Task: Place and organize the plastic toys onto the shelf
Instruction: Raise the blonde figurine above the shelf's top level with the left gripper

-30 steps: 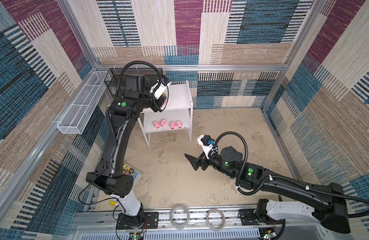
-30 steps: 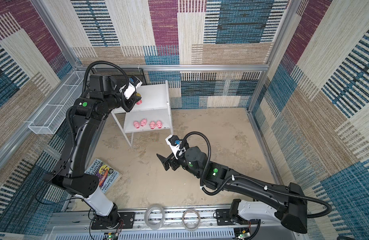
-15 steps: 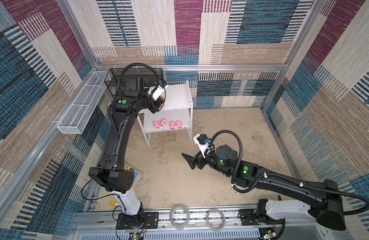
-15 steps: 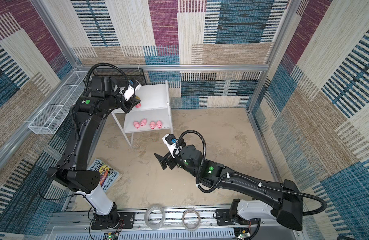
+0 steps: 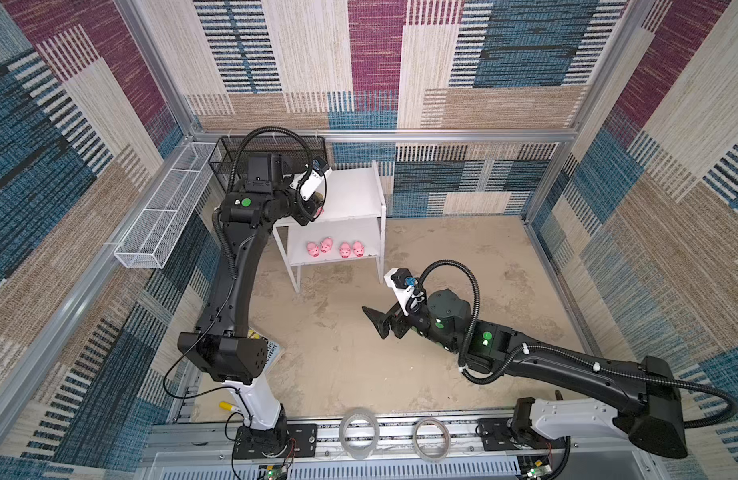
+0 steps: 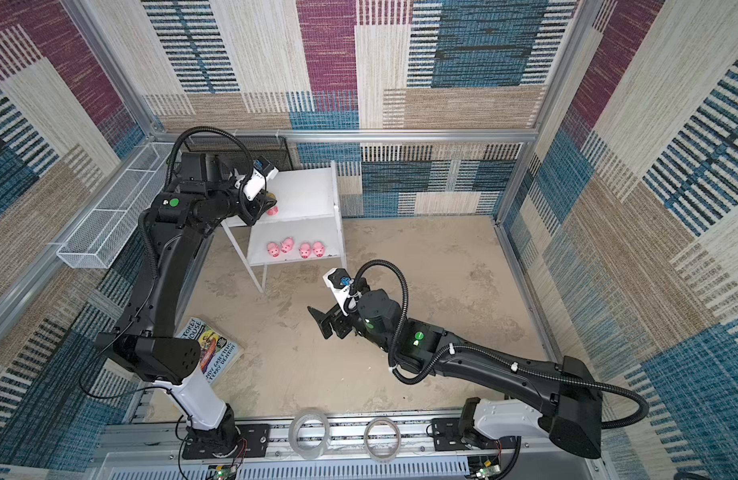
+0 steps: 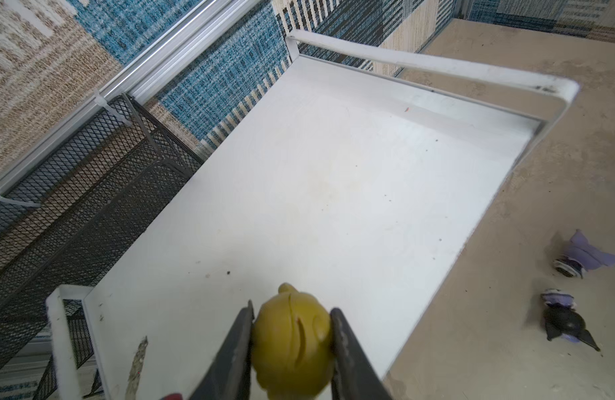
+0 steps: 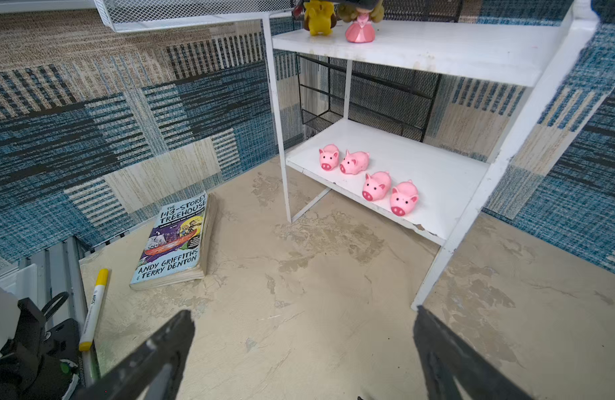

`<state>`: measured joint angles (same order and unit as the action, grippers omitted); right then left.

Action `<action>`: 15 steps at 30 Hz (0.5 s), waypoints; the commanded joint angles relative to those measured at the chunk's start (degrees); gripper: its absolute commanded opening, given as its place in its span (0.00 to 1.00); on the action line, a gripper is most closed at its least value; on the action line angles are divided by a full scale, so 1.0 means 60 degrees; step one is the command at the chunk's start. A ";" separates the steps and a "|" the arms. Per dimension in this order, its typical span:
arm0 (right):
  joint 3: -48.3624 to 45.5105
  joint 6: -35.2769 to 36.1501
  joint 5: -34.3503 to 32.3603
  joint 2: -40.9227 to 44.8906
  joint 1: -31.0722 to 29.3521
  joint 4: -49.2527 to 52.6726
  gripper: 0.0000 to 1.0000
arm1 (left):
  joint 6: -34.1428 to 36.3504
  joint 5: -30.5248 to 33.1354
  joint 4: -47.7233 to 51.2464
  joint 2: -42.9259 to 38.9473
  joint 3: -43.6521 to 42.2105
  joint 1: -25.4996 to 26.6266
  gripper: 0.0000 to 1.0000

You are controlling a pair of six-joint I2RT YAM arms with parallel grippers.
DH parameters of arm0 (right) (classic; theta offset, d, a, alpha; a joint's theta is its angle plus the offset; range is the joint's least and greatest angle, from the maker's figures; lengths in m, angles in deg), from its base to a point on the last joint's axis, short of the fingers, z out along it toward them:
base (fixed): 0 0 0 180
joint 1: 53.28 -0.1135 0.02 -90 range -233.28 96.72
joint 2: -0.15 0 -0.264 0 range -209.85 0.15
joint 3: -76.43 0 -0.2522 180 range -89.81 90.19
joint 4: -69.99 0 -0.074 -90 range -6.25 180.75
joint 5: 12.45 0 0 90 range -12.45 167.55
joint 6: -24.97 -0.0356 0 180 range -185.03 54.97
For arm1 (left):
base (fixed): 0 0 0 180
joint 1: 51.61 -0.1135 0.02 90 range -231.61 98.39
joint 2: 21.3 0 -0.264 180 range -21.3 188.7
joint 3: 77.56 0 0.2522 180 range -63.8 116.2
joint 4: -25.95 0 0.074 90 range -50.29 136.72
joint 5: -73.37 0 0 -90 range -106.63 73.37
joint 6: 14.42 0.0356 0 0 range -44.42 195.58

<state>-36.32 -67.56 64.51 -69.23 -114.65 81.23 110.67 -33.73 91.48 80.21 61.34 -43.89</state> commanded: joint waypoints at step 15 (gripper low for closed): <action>-0.0097 -0.0150 0.0034 -0.0056 0.0018 -0.0414 1.00 | -0.0018 -0.0460 -0.0304 0.0124 0.0212 -0.0087 0.49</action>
<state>-36.78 -67.97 64.54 -69.58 -114.45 80.53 110.43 -35.24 91.31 80.91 62.06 -44.37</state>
